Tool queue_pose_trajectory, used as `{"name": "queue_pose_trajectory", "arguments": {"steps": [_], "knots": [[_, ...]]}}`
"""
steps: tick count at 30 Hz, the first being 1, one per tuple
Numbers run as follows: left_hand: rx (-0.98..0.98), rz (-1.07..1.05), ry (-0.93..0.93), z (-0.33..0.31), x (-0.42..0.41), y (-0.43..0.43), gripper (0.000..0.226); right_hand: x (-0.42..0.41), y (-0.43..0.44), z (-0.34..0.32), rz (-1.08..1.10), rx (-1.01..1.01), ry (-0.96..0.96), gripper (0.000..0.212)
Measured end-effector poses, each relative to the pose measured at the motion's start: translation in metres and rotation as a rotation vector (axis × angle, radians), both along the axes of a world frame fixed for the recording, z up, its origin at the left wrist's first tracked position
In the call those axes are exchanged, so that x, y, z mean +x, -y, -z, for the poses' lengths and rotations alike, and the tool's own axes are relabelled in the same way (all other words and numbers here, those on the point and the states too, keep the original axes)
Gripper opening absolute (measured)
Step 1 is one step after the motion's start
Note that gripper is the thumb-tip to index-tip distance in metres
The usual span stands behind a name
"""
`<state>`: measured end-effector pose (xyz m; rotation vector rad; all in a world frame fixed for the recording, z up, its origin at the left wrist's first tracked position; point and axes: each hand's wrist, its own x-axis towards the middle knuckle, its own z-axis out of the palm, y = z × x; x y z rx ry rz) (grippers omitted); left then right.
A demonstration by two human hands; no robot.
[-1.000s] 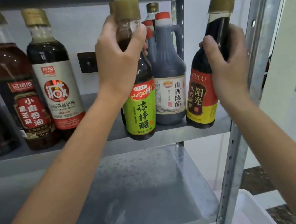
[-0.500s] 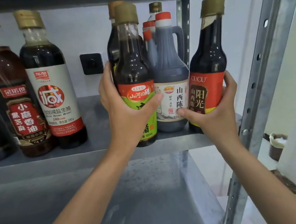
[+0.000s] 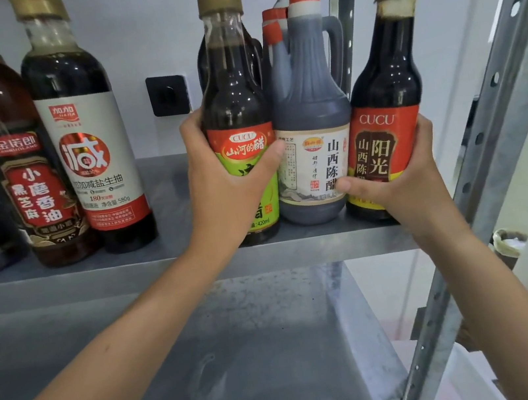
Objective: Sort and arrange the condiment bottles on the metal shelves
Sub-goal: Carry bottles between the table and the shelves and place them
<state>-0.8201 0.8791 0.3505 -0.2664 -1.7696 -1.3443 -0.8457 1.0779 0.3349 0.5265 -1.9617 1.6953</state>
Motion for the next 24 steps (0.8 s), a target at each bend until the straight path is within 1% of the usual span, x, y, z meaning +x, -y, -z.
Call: {"name": "queue_pose_trajectory", "arguments": {"steps": [3,6,12,16,19,22,24], "knots": [[-0.047,-0.041,0.041,0.0,-0.002,0.006,0.064,-0.001,0.0,0.0,0.002,0.011,0.016,0.104],[-0.078,-0.064,0.056,0.0,-0.003,0.007,0.064,-0.002,-0.001,-0.001,0.008,0.027,0.028,0.103],[-0.107,-0.16,0.066,-0.002,-0.001,0.005,0.081,-0.004,-0.002,-0.001,0.001,0.045,0.036,0.1],[-0.205,-0.288,0.071,-0.002,0.004,0.004,0.082,-0.001,-0.001,0.0,0.012,0.051,0.038,0.099],[-0.256,-0.375,0.081,-0.003,0.006,0.004,0.084,0.002,-0.002,0.002,0.032,0.092,0.041,0.096],[-0.299,-0.372,0.099,-0.001,0.009,0.008,0.086,0.004,-0.002,0.005,0.077,0.165,0.054,0.096],[-0.36,-0.346,0.136,0.007,0.013,0.011,0.083,0.006,-0.003,0.007,0.117,0.218,0.069,0.099]]}}
